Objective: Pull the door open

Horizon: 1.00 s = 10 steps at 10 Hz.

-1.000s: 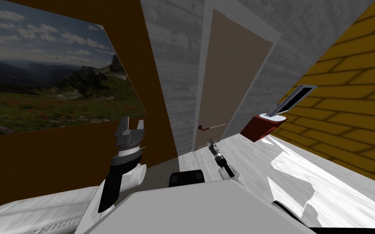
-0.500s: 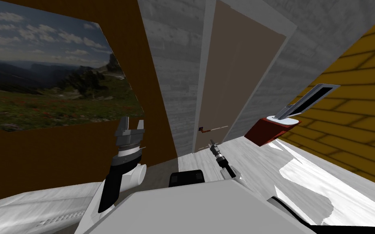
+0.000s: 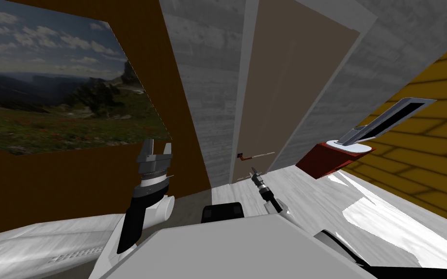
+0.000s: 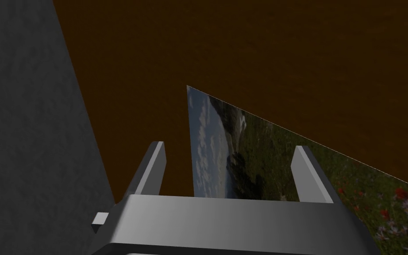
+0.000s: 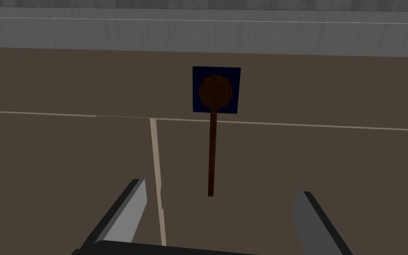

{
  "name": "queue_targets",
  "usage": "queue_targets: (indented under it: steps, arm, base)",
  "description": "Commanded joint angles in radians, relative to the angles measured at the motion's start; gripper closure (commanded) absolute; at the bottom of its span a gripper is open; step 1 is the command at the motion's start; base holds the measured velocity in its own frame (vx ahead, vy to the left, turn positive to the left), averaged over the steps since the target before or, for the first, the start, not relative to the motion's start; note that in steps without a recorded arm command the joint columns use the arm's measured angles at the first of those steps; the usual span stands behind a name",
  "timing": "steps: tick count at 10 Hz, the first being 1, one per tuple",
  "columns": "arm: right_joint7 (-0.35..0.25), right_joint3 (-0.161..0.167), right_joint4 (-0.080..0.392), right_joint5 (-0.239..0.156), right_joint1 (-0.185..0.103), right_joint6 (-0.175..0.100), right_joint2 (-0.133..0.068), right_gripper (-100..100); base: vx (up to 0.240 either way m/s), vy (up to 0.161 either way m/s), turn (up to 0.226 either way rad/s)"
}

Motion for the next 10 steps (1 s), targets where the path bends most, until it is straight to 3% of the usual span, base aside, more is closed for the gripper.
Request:
queue_targets:
  steps: [1,2,5,7,9,10]
  arm:
    - [-0.011,0.004,0.030,-0.003,-0.008,-0.006,-0.009,-100]
    - [-0.005,0.002,0.016,-0.002,-0.003,-0.004,-0.005,-100]
    - [0.028,-0.069,0.061,-0.034,-0.024,0.007,0.011,-100]
    - [0.036,-0.084,0.070,-0.041,-0.028,0.009,0.015,-100]
    - [0.058,-0.131,0.098,-0.062,-0.042,0.016,0.026,-100]
    - [0.058,-0.131,0.098,-0.062,-0.042,0.016,0.026,-100]
  base:
    - [0.065,-0.072,0.134]
    - [0.034,-0.039,0.033]
    - [0.041,-0.032,0.346]
    - [0.042,-0.041,0.132]
    - [0.037,-0.034,0.305]
    - [0.027,-0.032,0.043]
